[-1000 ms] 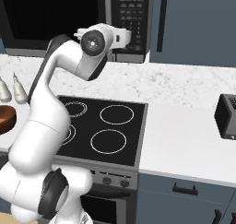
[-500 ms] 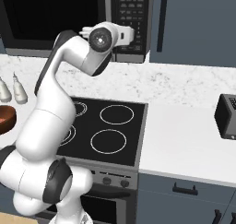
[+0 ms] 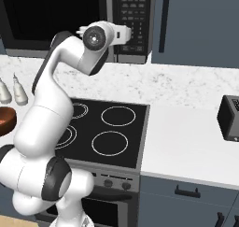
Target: Open the microwave, place the bowl with waffle inside the microwave, then close the microwave door and turn it on.
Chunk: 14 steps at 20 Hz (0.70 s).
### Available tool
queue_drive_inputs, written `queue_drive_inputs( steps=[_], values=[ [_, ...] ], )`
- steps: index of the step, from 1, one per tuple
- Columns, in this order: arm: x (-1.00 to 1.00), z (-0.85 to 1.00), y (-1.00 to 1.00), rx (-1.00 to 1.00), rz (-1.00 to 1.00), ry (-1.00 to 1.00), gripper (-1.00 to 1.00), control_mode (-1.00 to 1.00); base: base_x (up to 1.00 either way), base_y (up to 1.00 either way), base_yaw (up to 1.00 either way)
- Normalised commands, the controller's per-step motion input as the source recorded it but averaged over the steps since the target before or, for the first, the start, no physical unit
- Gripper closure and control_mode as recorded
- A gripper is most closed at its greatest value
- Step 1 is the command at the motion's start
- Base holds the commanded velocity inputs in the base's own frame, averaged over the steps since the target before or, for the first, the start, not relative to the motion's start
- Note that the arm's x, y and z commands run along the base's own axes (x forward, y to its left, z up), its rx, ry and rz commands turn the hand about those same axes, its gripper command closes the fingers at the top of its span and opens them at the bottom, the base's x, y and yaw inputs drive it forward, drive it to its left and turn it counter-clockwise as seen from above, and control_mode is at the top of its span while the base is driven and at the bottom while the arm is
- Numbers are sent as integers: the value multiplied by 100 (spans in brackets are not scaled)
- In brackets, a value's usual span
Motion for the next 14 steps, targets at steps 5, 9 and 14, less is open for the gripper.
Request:
queue_drive_inputs(
  steps=[5, 9, 14],
  values=[
    [10, 0, -4, 0, -11, 0, -100, -100, 0, 0, 0],
    [13, 0, 1, 0, -9, 0, -100, -100, 0, 0, 0],
    [9, 0, 6, 0, -2, 0, -100, -100, 0, 0, 0]
  ],
)
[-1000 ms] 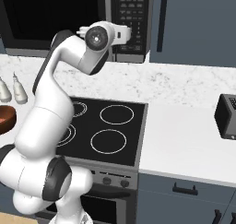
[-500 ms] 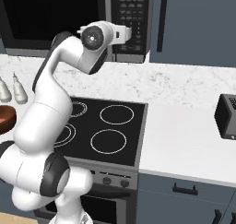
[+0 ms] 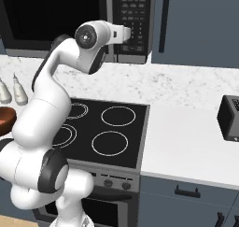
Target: Open the microwave, place the bowl with waffle inside the microwave, then close the microwave door and turn it on.
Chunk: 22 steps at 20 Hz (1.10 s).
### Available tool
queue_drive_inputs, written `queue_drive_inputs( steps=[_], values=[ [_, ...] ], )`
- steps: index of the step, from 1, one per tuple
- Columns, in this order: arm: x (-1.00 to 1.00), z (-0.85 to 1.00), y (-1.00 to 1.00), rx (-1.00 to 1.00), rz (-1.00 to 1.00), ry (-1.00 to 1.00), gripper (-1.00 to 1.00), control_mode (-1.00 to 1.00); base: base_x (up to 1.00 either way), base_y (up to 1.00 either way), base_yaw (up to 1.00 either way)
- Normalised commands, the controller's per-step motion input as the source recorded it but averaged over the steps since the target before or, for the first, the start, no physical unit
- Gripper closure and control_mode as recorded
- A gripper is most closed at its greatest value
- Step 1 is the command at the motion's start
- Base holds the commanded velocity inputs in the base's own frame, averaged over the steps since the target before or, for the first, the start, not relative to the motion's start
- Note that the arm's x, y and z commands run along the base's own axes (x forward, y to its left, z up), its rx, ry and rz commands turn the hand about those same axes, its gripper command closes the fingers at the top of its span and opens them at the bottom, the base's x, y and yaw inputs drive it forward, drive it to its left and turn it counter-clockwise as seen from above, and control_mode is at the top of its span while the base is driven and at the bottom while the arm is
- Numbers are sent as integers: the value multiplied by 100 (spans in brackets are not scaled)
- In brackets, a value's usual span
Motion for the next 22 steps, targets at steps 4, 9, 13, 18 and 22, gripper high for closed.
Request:
queue_drive_inputs(
  steps=[4, 9, 13, 18, 22],
  values=[
    [3, -1, 4, 0, 0, 0, -100, -100, 0, 0, 0],
    [0, 0, 0, 0, 0, 0, -100, -100, 0, 0, 0],
    [8, 0, 0, 0, 0, 0, -100, -100, 0, 0, 0],
    [11, -1, -1, 0, 0, 0, -100, -100, 0, 0, 0],
    [0, 0, 0, 0, 0, 0, -100, -100, 0, 0, 0]
  ],
)
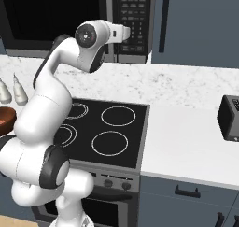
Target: Open the microwave, place the bowl with waffle inside the microwave, then close the microwave door and turn it on.
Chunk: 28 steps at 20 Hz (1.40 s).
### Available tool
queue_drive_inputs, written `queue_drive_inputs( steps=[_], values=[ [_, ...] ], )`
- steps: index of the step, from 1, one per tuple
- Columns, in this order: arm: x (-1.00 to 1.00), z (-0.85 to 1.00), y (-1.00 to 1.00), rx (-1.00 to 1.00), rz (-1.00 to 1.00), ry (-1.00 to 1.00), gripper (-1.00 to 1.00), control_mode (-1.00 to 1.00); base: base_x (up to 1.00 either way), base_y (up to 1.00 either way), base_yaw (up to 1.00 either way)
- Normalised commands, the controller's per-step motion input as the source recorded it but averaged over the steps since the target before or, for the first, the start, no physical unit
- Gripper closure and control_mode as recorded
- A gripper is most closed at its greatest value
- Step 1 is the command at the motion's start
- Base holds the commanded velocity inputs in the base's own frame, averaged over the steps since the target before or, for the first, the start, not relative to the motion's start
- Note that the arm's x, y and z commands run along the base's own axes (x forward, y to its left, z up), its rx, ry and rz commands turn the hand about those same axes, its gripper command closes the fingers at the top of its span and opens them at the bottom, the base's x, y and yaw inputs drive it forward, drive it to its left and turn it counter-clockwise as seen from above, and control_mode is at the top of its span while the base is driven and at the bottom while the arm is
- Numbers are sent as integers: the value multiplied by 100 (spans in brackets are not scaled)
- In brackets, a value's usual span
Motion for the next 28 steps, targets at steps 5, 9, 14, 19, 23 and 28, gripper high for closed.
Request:
queue_drive_inputs(
  steps=[5, 9, 14, 19, 23, 28],
  values=[
    [0, 0, 0, 0, 0, 0, 100, -100, 0, 0, 0],
    [0, 0, 0, 0, 0, 0, 100, -100, 0, 0, 0],
    [0, 0, 0, 0, 0, 0, 100, -100, 0, 0, 0],
    [-30, 0, 0, 0, 0, 0, 100, -100, 0, 0, 0],
    [-84, 0, 0, 0, 0, 11, 100, -100, 0, 0, 0],
    [-84, 0, 5, 0, 0, 12, 100, -100, 0, 0, 0]
  ],
)
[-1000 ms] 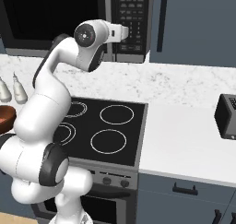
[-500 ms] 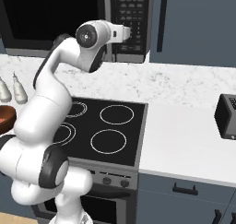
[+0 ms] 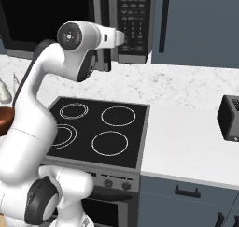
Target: Open the microwave, place the bowl with waffle inside the microwave, then close the microwave door and turn it on.
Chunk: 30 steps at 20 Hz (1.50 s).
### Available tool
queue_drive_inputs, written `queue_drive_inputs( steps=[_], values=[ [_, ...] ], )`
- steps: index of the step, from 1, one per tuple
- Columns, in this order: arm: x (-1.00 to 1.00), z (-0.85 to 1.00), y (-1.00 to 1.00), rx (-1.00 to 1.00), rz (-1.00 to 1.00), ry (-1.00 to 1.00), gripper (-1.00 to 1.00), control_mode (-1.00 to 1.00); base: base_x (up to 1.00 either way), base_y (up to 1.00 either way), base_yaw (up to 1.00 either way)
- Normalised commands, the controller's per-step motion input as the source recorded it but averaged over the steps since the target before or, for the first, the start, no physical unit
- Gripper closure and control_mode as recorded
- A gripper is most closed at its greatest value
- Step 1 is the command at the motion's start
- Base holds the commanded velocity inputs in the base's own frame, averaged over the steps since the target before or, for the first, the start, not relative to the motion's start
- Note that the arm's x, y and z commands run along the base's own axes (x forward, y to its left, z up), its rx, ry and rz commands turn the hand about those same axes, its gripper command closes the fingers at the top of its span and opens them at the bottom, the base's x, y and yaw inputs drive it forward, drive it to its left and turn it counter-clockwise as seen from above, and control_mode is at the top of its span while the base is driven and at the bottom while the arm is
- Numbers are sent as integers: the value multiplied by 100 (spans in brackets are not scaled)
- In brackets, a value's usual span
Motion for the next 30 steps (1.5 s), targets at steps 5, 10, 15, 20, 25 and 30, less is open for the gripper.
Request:
queue_drive_inputs(
  steps=[5, 10, 15, 20, 25, 30],
  values=[
    [-84, 0, 16, -1, 0, 8, 100, -100, 0, 0, 0],
    [-80, 0, 23, -3, 0, 5, 100, -100, 0, 0, 0],
    [-66, -7, 34, -7, 0, 1, 100, -100, 0, 0, 0],
    [-70, -16, 43, -6, 0, -1, 100, -100, 0, 0, 0],
    [-71, -15, 51, -6, 0, -1, 100, -100, 0, 0, 0],
    [-12, -2, 11, -1, 0, -2, 100, -100, 0, 0, 0]
  ],
)
